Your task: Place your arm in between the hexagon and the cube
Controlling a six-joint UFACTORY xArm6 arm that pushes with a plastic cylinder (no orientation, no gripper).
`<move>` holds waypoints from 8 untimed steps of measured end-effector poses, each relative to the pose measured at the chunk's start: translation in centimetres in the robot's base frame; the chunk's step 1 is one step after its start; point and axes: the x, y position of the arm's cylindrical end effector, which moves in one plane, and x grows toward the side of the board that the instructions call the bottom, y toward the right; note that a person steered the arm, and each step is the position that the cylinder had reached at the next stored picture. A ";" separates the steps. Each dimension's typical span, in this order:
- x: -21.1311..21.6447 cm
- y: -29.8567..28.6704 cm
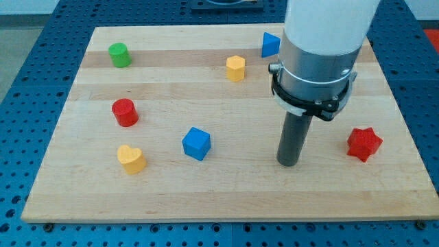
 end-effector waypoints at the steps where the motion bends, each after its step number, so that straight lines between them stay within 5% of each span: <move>1: 0.0 0.0; 8: -1.8 0.6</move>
